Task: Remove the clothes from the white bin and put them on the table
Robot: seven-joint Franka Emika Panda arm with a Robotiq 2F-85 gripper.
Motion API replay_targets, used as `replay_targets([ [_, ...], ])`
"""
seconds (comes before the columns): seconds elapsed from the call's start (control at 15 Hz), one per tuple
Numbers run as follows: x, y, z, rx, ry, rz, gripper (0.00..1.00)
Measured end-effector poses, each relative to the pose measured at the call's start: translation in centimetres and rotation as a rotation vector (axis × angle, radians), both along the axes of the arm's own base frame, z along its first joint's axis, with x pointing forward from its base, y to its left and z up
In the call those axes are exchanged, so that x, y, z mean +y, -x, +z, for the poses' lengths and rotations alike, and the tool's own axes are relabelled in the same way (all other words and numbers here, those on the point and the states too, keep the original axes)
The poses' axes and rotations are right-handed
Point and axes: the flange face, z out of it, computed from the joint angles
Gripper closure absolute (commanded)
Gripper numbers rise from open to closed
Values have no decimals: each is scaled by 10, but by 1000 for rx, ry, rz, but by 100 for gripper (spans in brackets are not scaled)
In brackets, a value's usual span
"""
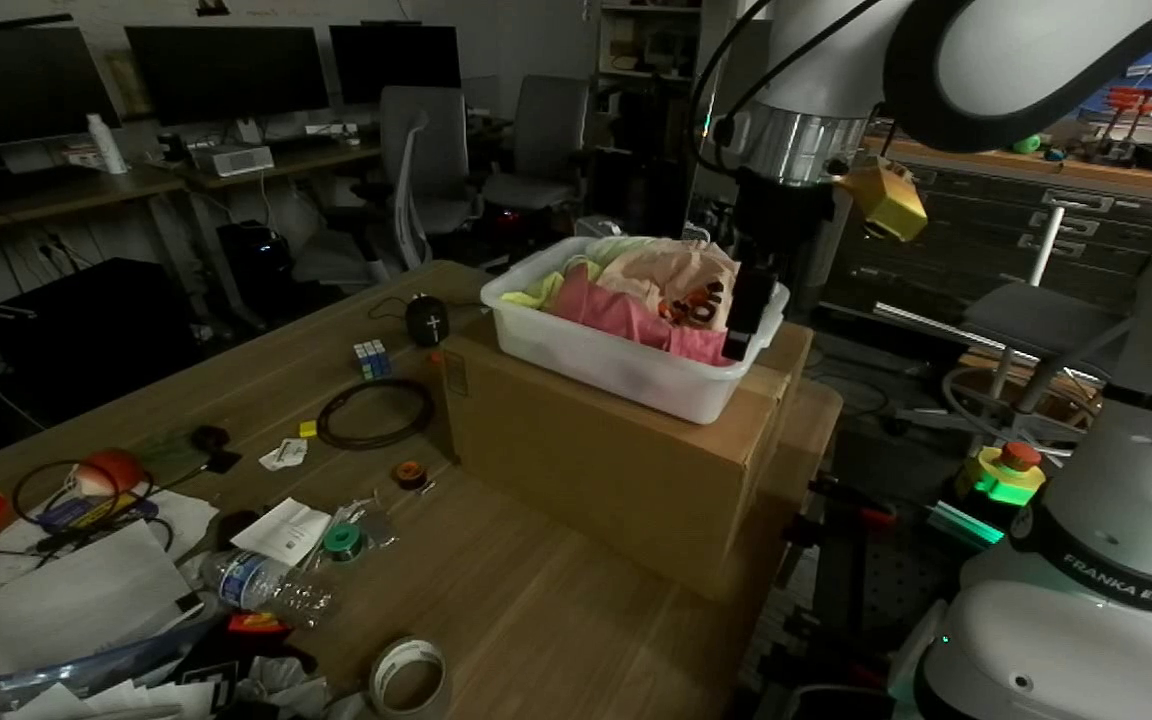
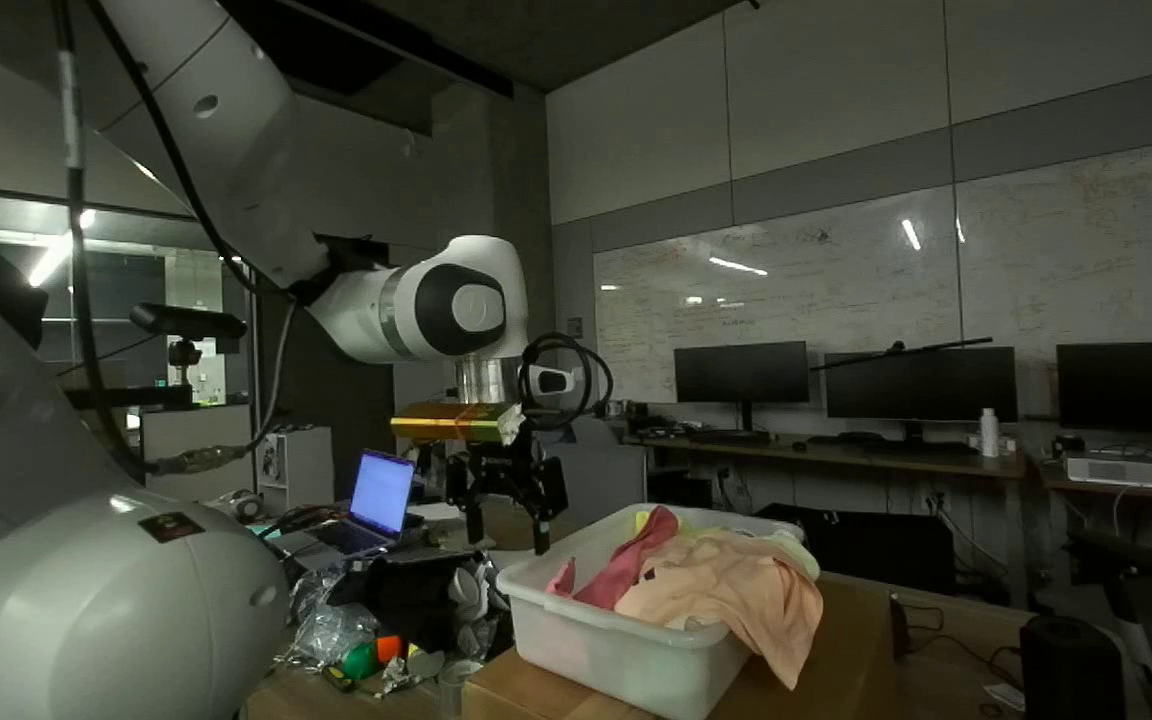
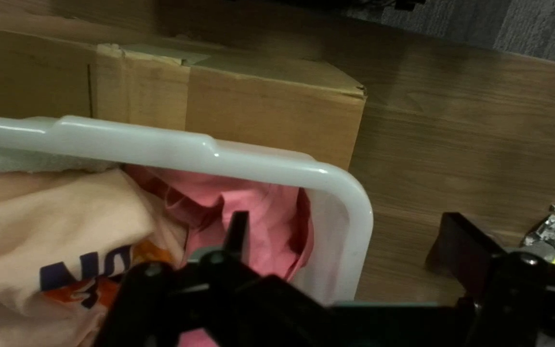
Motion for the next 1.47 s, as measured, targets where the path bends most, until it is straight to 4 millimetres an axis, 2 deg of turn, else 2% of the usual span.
replay_targets([
  [0.33,-20,-21,6,-120,24,-90,0],
  [0.6,-41,-39,0,-177,72,-219,0],
  [1.07,-58,-68,-23,-123,84,-505,0],
  [1.47,-71,-83,-27,-126,44,-727,0],
])
